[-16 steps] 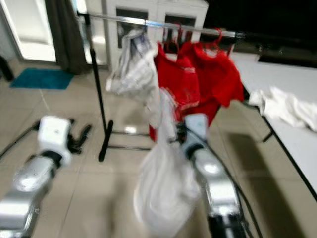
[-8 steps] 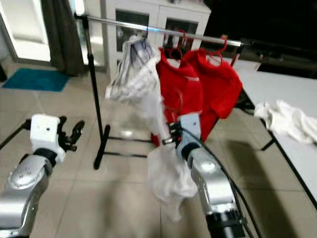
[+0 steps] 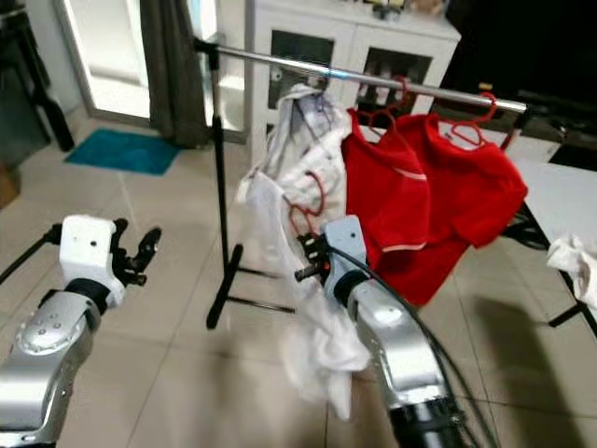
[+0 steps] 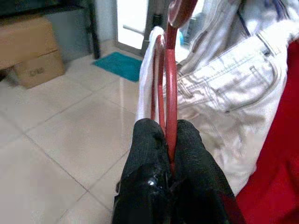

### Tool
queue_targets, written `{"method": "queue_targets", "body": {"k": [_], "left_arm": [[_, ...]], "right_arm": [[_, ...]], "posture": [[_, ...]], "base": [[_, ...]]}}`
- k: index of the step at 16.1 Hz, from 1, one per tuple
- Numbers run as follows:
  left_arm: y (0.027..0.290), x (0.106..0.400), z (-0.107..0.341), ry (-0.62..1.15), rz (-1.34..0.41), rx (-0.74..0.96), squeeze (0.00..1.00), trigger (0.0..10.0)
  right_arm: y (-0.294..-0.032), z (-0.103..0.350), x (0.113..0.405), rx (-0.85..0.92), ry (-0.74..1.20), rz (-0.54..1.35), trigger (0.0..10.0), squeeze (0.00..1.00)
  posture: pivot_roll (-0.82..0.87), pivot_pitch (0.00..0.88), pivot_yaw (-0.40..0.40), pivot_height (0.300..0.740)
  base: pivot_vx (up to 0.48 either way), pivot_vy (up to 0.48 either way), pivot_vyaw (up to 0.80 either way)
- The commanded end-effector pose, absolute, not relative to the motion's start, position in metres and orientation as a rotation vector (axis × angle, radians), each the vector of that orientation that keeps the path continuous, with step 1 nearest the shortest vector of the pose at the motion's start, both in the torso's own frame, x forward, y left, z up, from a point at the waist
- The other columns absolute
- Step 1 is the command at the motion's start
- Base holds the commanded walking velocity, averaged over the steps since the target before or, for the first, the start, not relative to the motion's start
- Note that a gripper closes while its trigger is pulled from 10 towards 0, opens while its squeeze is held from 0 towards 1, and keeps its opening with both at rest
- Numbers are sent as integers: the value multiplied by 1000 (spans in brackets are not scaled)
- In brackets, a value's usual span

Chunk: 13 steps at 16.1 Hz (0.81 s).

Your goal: Hang hanger

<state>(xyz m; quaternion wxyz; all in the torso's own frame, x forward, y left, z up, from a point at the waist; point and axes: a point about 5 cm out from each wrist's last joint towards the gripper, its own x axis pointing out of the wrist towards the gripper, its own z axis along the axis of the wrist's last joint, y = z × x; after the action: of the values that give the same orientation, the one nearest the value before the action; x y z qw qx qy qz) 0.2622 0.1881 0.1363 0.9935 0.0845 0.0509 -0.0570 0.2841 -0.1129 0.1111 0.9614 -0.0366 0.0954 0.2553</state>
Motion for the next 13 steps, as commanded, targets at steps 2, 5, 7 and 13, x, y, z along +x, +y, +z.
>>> {"method": "queue_targets", "body": {"k": [2,5,7,13], "left_arm": [[175,261,135,101,-152,161,0,10000],[176,259,135,108,-156,187,0,10000],[178,259,138,106,-171,221,0,10000],[175,268,142,94,-202,178,0,10000]], "right_arm": [[-116,108,279,-114,223,542,10000,0],[-109,113,277,-106,209,593,10000,0],[-107,119,281,-87,193,584,10000,0],[-120,120,272,-117,197,587,10000,0]], "posture": [[-45,0,-78,740],[-33,0,-81,740],[-23,0,-74,740],[-46,0,-36,740]], "base": [[360,0,400],[361,0,533],[362,0,0],[300,0,0]]}}
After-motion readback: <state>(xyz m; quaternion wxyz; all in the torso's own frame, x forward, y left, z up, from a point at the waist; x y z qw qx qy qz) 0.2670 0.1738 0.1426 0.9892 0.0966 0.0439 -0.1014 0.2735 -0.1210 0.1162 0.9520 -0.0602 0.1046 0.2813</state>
